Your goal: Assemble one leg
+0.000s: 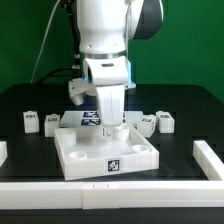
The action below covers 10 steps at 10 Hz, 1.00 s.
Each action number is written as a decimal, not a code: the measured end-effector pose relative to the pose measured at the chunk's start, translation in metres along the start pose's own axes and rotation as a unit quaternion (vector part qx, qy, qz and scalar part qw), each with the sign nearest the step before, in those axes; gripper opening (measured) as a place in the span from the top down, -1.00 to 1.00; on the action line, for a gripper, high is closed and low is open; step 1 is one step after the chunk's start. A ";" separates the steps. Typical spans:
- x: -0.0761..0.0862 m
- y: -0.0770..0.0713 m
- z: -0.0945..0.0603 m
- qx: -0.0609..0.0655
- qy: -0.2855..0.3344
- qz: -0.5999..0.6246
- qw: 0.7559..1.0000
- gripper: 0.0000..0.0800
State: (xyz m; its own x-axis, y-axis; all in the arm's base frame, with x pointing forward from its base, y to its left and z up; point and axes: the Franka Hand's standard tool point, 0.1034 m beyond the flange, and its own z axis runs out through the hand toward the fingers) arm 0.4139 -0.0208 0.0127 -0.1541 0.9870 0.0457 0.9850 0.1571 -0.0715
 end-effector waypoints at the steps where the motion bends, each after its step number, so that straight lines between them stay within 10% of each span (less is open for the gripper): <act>1: -0.002 0.001 0.004 0.003 0.002 -0.008 1.000 -0.62; 3: -0.002 0.010 0.006 0.000 0.000 -0.020 1.000 -0.62; 6: -0.003 0.009 0.007 0.001 0.000 -0.017 1.000 -0.07; 8: -0.003 0.009 0.008 0.001 0.001 -0.017 1.000 0.72; 10: -0.003 0.011 0.007 -0.003 0.000 -0.017 1.000 0.84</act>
Offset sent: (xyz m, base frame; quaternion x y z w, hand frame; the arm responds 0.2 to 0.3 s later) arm 0.0000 0.0000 0.0000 0.0000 0.0000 0.0000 1.0000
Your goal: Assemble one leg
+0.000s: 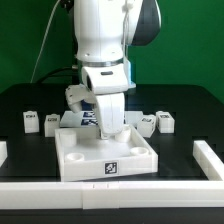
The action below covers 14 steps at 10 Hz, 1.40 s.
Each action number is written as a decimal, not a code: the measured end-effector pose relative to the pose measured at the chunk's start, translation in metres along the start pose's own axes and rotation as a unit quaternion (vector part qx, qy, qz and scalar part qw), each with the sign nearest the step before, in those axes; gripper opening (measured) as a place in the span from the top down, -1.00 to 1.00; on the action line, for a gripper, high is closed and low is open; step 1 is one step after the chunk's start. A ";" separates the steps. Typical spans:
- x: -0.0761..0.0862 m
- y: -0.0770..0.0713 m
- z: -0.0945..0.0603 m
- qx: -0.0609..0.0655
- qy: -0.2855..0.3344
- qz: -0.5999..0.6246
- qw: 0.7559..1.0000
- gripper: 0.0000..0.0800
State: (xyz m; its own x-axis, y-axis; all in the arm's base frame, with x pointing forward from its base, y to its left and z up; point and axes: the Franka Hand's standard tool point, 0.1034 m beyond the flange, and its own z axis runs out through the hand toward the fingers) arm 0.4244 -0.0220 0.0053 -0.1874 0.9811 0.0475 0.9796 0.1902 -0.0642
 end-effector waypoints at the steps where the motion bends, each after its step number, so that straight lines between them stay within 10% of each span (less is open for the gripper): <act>1: 0.000 0.000 0.000 0.000 0.000 0.000 1.000 0.84; 5: 0.001 0.001 0.000 -0.001 0.000 0.007 1.000 0.84; 14: 0.084 0.051 -0.001 -0.024 0.016 0.115 0.993 0.84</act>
Offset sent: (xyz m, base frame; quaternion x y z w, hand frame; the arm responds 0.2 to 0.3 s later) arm 0.0000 0.0000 0.0000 0.0000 0.0000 0.0000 1.0000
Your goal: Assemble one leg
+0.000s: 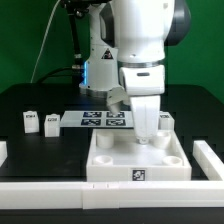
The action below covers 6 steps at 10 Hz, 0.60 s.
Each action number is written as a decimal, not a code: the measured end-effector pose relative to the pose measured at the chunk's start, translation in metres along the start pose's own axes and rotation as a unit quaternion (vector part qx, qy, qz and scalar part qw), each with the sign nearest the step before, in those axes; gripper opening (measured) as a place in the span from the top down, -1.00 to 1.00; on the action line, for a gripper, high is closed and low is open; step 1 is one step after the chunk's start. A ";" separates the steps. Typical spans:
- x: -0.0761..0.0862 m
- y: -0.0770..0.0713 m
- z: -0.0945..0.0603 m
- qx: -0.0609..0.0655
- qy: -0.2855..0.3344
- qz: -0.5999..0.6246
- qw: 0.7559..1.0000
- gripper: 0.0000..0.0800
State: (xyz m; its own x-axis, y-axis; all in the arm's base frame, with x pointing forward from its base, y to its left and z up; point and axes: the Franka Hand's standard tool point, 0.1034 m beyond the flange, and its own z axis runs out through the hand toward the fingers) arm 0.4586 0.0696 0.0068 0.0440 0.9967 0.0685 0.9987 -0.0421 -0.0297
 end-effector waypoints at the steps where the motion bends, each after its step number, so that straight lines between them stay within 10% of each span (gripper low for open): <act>1: 0.005 0.006 0.000 0.000 0.000 -0.003 1.000 0.84; 6: 0.016 0.034 0.001 -0.007 0.004 -0.024 1.000 0.84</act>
Offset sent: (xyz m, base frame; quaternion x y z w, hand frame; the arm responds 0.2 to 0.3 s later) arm 0.0386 0.0145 -0.0188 0.0064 0.0250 -0.0955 0.9951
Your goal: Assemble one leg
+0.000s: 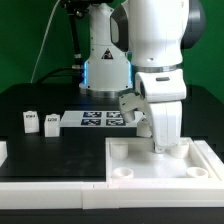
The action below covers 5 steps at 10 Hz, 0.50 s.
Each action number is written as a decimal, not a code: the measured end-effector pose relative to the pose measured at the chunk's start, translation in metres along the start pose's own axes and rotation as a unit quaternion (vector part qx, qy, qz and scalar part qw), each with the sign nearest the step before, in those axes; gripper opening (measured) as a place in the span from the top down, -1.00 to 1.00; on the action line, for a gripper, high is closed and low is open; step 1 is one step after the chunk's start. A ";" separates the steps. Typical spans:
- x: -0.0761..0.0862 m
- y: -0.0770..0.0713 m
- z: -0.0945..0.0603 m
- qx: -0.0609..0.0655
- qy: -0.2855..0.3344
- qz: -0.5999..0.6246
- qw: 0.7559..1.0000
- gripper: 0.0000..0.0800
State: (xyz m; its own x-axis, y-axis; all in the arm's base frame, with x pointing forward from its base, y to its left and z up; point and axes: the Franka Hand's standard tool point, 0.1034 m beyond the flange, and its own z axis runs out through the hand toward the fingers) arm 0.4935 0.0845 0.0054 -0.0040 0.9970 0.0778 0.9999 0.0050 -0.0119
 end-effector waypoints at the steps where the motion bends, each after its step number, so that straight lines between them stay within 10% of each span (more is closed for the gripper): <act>1: 0.000 0.000 0.000 0.000 0.000 0.000 1.000 0.84; 2: -0.001 -0.001 0.000 0.001 0.000 0.001 1.000 0.84; 4: -0.002 -0.001 0.001 0.001 0.000 0.002 1.000 -0.06; 5: -0.002 -0.001 0.001 0.001 0.000 0.002 1.000 -0.06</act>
Offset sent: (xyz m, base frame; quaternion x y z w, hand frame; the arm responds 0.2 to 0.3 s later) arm 0.0000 0.0000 0.0000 0.0000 0.0000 0.0000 1.0000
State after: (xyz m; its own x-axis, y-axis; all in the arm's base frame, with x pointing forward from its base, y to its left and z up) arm 0.4928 0.0824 0.0047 -0.0003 0.9970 0.0768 0.9999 0.0014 -0.0137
